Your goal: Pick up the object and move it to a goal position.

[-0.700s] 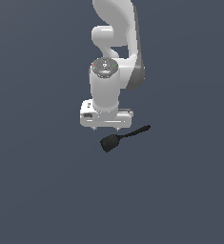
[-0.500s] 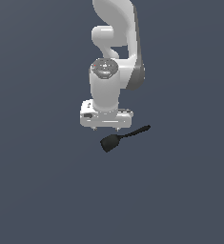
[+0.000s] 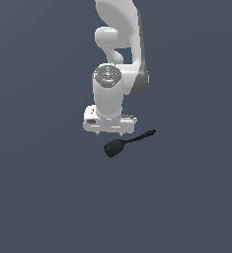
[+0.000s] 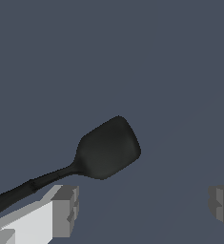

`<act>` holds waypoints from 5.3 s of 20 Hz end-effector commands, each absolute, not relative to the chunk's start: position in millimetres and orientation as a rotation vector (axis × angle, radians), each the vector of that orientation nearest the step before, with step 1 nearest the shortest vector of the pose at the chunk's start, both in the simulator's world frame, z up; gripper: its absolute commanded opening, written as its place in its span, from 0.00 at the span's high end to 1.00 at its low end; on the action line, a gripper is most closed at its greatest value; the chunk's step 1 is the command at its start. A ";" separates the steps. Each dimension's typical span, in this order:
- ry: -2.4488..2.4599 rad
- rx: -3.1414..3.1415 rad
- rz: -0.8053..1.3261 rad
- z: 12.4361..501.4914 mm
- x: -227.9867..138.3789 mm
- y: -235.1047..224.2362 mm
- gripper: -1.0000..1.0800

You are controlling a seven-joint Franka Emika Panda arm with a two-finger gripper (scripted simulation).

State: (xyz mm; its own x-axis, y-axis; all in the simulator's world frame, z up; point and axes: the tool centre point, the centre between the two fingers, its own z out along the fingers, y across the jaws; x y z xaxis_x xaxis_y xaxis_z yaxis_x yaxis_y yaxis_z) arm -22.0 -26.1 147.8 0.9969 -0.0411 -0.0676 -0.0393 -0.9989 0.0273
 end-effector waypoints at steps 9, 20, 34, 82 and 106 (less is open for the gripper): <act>-0.166 3.111 -0.099 141.7 -24.3 -16.9 0.04; -0.482 3.084 -0.077 124.0 -32.7 9.2 0.04; -0.988 2.970 -0.044 97.6 -50.1 46.9 0.04; -1.617 2.693 0.000 16.9 -78.8 86.9 0.04; -1.618 2.694 0.000 54.6 -91.8 138.7 1.00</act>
